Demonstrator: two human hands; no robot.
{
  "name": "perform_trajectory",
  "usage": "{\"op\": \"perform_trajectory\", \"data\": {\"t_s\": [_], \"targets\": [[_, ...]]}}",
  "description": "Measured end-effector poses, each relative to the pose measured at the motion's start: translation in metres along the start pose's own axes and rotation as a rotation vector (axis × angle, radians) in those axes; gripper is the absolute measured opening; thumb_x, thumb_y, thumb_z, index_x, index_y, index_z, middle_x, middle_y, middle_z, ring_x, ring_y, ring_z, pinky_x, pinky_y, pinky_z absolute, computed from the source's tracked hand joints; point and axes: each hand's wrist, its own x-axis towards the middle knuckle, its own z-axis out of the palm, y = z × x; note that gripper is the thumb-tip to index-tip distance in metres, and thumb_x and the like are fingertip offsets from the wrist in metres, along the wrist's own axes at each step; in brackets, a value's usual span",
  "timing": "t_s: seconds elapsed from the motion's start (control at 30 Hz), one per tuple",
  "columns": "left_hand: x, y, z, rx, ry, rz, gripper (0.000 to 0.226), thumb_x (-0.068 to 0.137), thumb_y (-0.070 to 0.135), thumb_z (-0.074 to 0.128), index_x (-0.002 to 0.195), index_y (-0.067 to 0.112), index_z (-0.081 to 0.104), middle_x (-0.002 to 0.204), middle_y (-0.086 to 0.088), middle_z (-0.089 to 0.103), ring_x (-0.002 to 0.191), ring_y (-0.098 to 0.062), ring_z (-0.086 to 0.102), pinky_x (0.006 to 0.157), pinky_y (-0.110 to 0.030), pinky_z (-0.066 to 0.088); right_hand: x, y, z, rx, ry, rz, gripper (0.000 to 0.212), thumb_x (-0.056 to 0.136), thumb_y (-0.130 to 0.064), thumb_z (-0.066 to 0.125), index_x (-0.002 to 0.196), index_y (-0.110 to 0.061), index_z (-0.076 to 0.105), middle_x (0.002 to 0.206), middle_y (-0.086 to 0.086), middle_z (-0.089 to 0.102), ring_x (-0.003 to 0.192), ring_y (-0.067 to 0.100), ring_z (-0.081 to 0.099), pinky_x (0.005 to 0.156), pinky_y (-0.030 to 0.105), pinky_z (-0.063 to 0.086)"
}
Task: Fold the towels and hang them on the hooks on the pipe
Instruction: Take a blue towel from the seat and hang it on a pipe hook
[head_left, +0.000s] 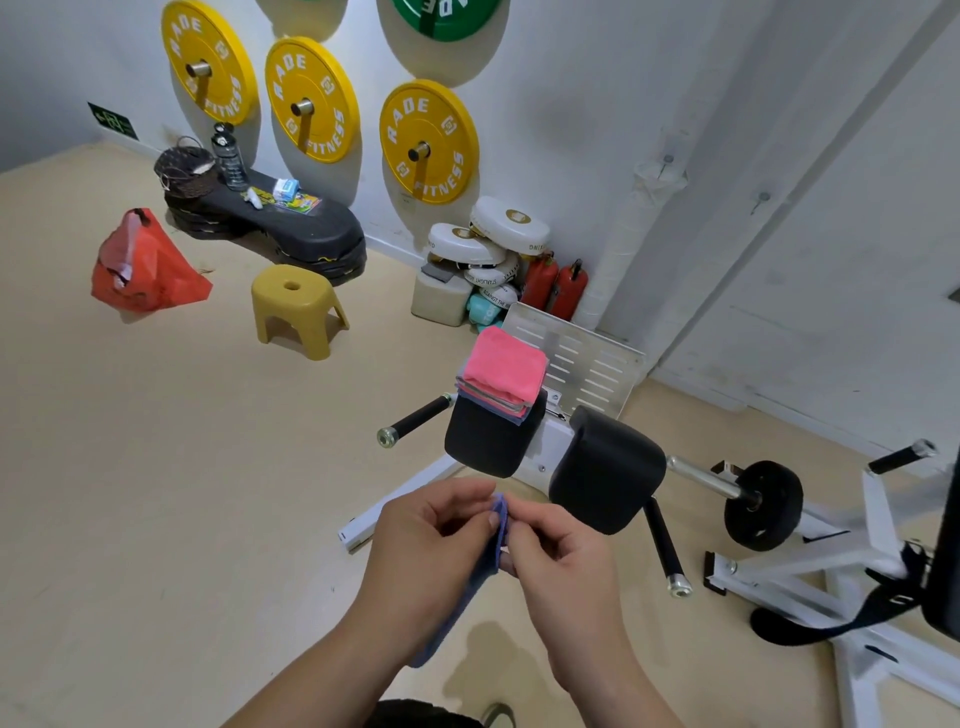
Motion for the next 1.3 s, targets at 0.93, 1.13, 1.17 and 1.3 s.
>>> {"op": "perform_trajectory", "data": {"t_s": [0.93,1.13,1.17,1.3], "targets": [[0.021,0.068,-0.043,0.481,-0.082,0.498,0.037,0.095,0.005,0.064,0.1,0.041,0.073,0.095,0.027,0.071,0.092,0.0,0.066,0.077,-0.014,0.055,0.054,0.011,-0.046,-0.694,-0.428,-0.057,0.012,0.088,-0.025,0.072,0.092,-0.03,0.061,0.088,-0.008,0.066,0.084,0.011,0.063,0.066,0.021,0.056],[0.03,0.072,-0.048,0.377,0.001,0.519,0.034,0.095,0.002,0.066,0.098,0.035,0.074,0.09,0.018,0.073,0.087,-0.008,0.069,0.075,-0.02,0.059,0.054,0.032,-0.049,-0.867,-0.583,0.033,0.021,0.094,-0.038,0.057,0.073,-0.035,0.058,0.074,0.002,0.057,0.068,0.011,0.051,0.063,0.022,0.042],[0.033,0.072,-0.05,0.361,0.018,0.523,0.033,0.095,0.001,0.066,0.098,0.034,0.074,0.09,0.018,0.073,0.087,-0.007,0.069,0.074,-0.018,0.059,0.053,0.033,-0.05,-0.896,-0.564,0.016,0.029,0.096,-0.037,0.057,0.068,-0.037,0.053,0.071,-0.003,0.054,0.066,0.009,0.049,0.062,0.021,0.04],[0.046,0.069,-0.061,0.347,0.089,0.534,0.033,0.094,0.0,0.067,0.099,0.031,0.075,0.091,0.019,0.074,0.087,-0.002,0.068,0.074,-0.01,0.053,0.06,0.036,-0.068,-0.806,-0.369,-0.094,0.019,0.089,-0.041,0.064,0.07,-0.044,0.064,0.086,-0.009,0.057,0.081,0.008,0.059,0.076,0.031,0.057]]}}
